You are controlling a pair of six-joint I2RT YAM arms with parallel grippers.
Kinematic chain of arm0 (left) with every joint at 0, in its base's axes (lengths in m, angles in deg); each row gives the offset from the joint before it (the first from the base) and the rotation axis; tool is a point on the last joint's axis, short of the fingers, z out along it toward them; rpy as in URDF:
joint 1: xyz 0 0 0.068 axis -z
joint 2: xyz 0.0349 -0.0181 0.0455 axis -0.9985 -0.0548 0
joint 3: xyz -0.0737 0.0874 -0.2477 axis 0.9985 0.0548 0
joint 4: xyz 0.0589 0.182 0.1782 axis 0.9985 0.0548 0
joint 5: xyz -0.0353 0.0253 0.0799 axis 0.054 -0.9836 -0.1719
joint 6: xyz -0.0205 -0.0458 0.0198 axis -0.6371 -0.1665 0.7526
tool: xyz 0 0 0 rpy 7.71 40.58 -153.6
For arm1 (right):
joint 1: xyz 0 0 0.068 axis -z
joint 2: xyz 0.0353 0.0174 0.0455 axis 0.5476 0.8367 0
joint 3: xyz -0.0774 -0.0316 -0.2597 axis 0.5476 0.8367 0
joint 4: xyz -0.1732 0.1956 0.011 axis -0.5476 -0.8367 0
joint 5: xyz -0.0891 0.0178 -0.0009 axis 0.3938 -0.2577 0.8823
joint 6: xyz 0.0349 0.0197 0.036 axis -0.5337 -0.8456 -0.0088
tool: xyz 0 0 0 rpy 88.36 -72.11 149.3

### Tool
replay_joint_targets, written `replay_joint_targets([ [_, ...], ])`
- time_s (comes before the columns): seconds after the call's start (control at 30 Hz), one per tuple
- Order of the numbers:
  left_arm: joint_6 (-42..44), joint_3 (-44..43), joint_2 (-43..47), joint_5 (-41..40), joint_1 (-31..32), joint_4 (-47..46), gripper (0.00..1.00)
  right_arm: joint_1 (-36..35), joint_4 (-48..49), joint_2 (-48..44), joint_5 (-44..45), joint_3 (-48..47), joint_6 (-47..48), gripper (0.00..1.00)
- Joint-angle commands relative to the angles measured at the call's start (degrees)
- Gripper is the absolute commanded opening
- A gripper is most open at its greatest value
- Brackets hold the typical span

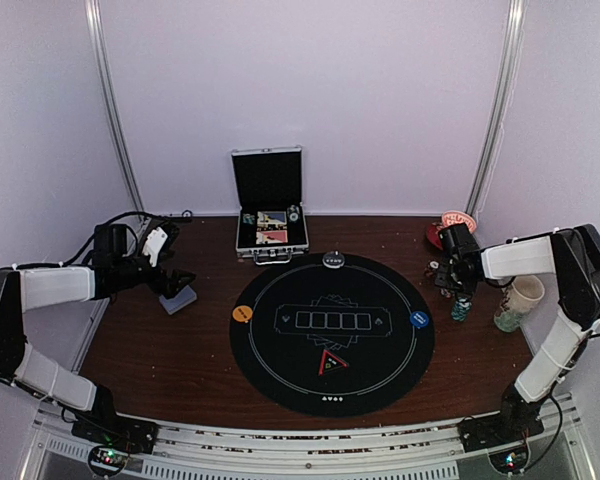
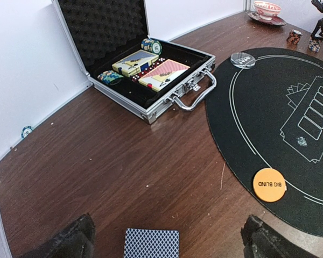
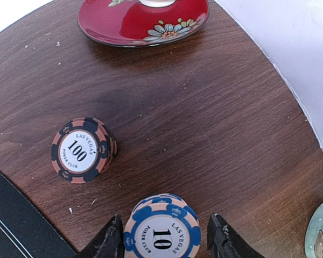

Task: Distribute texas hold em gaming equipment
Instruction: Pick up the pile of poker chips from the pile of poker chips.

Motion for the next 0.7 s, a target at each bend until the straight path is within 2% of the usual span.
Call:
replay_joint_targets([
  [0.0, -0.63, 0.58, 0.09, 0.72, -0.24, -2.74, 0.98, 0.40, 0.99, -0.32, -0.06, -0.86, 0.52, 0.52],
  [0.67, -0.93, 0.49, -0.03, 0.23, -0.19, -2.84, 0.98, 0.40, 1.13, -1.31, -0.10, -0.61, 0.44, 0.43],
])
